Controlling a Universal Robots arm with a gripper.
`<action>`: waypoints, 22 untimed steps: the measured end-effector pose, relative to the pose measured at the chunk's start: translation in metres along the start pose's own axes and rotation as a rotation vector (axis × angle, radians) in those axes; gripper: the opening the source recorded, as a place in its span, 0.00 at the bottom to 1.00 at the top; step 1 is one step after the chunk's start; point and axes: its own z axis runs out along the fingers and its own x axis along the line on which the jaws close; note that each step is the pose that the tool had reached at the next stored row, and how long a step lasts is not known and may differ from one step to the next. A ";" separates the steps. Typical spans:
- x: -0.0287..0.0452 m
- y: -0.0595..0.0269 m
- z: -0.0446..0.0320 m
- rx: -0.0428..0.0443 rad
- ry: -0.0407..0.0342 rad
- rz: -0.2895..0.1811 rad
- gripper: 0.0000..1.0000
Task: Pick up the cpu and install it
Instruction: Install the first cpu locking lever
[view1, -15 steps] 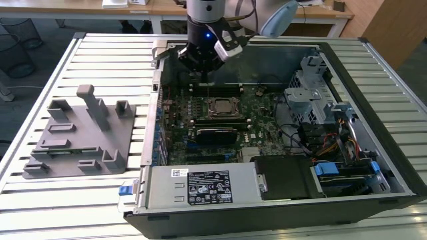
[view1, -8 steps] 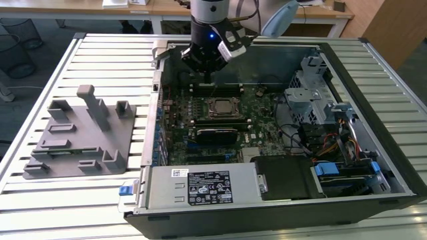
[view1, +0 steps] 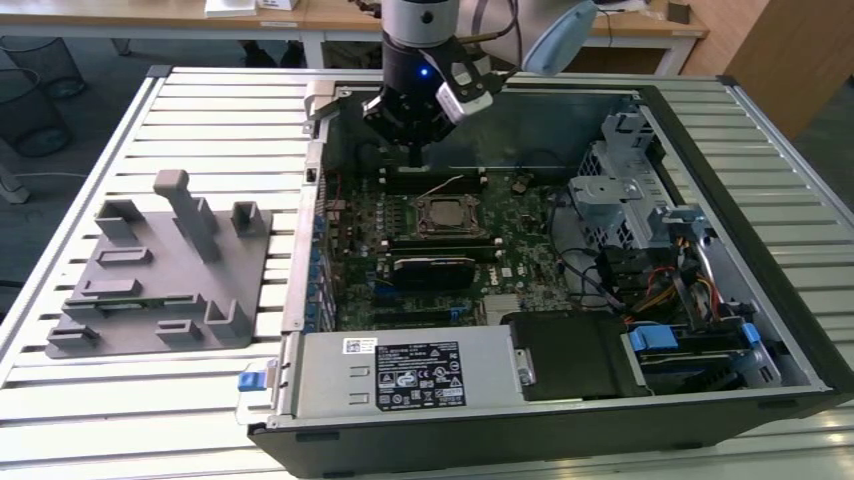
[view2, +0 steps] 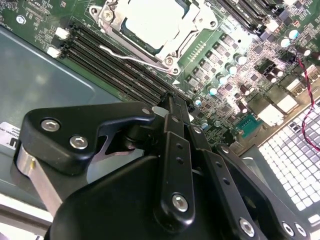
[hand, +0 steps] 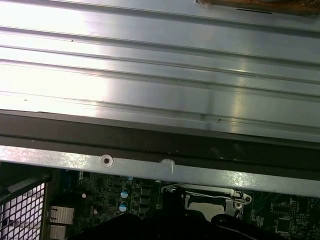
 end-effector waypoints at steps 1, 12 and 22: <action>0.0000 -0.0002 0.0002 0.0000 0.0000 0.000 0.11; -0.0069 -0.0014 0.0016 0.0000 0.0000 0.000 0.11; -0.0141 -0.0021 0.0021 -0.0002 -0.0002 0.000 0.11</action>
